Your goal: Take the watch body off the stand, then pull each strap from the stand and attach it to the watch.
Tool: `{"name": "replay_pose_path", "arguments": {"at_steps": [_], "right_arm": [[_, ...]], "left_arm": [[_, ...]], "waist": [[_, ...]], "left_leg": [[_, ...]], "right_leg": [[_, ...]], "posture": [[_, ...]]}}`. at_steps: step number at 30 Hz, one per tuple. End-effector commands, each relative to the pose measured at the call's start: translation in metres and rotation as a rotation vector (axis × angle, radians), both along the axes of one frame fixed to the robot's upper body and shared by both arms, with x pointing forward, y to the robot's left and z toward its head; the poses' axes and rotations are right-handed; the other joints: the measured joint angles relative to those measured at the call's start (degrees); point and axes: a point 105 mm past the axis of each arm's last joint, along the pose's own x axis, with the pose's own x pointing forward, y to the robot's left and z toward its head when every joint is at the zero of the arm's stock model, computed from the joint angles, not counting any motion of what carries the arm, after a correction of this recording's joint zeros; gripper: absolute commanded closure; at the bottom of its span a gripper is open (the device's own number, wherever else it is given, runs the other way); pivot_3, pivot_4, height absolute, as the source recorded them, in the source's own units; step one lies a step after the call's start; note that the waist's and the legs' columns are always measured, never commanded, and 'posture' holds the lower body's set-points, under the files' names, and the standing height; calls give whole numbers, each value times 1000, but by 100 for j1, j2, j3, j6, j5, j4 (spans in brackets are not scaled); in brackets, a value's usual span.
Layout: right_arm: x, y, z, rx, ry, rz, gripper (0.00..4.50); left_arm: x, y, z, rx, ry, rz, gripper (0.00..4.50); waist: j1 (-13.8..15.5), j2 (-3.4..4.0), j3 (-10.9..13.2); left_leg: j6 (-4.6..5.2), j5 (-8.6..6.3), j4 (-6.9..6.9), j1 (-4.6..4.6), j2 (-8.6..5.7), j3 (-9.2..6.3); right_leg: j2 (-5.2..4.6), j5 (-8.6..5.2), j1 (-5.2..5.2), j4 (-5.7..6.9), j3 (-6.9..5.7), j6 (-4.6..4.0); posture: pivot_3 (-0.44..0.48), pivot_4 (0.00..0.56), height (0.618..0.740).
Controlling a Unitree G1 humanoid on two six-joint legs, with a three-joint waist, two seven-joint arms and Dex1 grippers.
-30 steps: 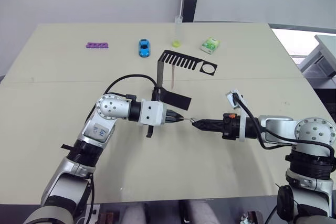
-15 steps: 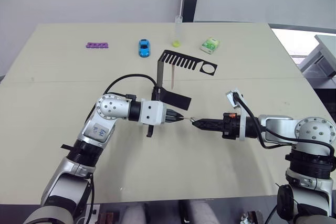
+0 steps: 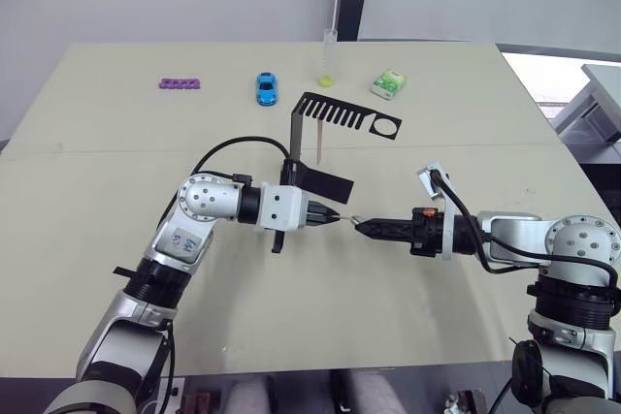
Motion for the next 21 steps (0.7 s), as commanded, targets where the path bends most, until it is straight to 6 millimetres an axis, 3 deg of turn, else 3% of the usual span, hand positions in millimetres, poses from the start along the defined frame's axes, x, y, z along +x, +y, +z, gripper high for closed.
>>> {"name": "replay_pose_path", "arguments": {"at_steps": [1,21], "right_arm": [[-1,3,15,32,-53,20,2983],[1,-1,15,35,-49,3,2983]], "left_arm": [[-3,-7,9,-11,-42,-24,4500],[-1,-4,8,-3,-43,-16,4500]], "waist": [[0,0,0],[0,0,0]], "left_leg": [[0,0,0,0,0,0],[0,0,0,0,0,0]], "right_leg": [[0,0,0,0,0,0],[0,0,0,-1,0,0]], "posture": [[0,150,740],[0,150,740]]}}
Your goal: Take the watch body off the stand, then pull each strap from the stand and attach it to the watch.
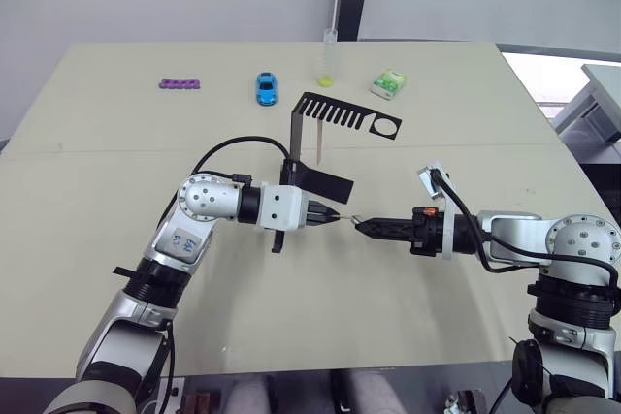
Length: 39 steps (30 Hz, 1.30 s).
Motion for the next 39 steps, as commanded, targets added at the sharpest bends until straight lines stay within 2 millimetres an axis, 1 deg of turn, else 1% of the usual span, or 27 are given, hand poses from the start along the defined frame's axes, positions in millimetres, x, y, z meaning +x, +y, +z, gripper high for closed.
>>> {"name": "replay_pose_path", "arguments": {"at_steps": [1,39], "right_arm": [[1,0,14,35,-49,5,2983],[3,-3,15,30,-44,-4,2983]], "left_arm": [[-2,-5,8,-5,-41,-19,4500],[-4,-8,8,-12,-49,-24,4500]], "waist": [[0,0,0],[0,0,0]], "left_leg": [[0,0,0,0,0,0],[0,0,0,0,0,0]], "right_leg": [[0,0,0,0,0,0],[0,0,0,-1,0,0]], "posture": [[0,150,740],[0,150,740]]}}
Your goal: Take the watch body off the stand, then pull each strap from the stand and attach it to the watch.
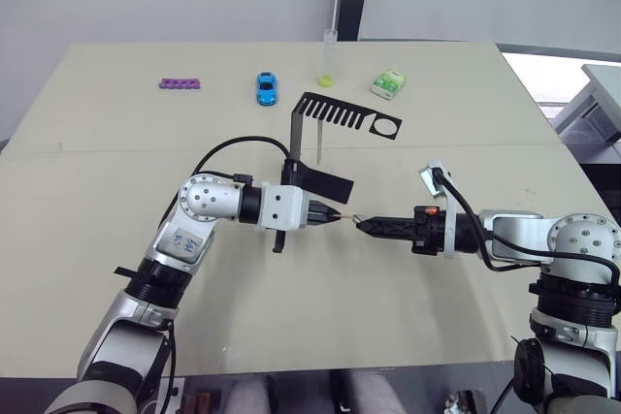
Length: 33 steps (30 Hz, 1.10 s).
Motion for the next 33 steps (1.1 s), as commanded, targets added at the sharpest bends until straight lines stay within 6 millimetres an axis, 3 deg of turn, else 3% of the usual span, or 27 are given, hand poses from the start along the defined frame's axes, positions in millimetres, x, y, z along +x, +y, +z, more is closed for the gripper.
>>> {"name": "replay_pose_path", "arguments": {"at_steps": [1,33], "right_arm": [[2,-2,14,22,-53,-5,2983],[-1,3,19,1,-80,22,2983]], "left_arm": [[-3,-6,8,-5,-46,-24,4500],[-2,-17,11,-28,-45,-38,4500]], "waist": [[-1,0,0],[1,0,0]], "left_leg": [[0,0,0,0,0,0],[0,0,0,-1,0,0]], "right_leg": [[0,0,0,0,0,0],[0,0,0,-1,0,0]], "posture": [[0,150,740],[0,150,740]]}}
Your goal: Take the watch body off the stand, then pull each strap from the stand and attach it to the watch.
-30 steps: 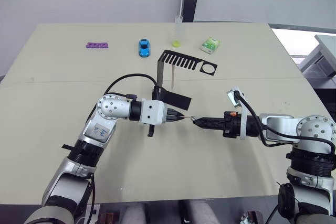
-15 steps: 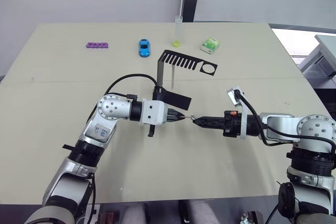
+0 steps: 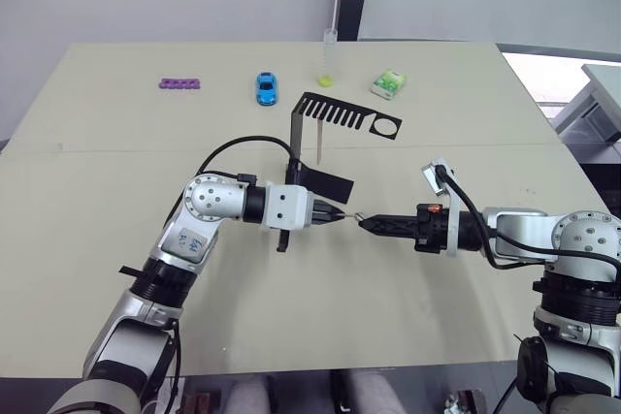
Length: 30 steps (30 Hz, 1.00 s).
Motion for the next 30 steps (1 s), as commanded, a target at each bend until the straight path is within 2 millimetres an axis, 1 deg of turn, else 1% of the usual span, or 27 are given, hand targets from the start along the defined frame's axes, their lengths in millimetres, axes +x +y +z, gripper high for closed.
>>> {"name": "replay_pose_path", "arguments": {"at_steps": [1,14,30], "right_arm": [[-2,6,16,15,-72,27,2983],[-6,11,19,18,-87,55,2983],[-11,9,15,-17,-91,63,2983]], "left_arm": [[-3,-11,11,-16,-42,-36,4500],[-4,-12,10,-18,-41,-40,4500],[-2,-9,13,-18,-48,-25,4500]], "waist": [[0,0,0],[0,0,0],[1,0,0]], "left_leg": [[0,0,0,0,0,0],[0,0,-1,0,0,0],[0,0,-1,-1,1,0]], "right_leg": [[0,0,0,0,0,0],[0,0,0,-1,0,0],[-1,0,0,-3,0,0]], "posture": [[0,150,740],[0,150,740],[0,150,740]]}}
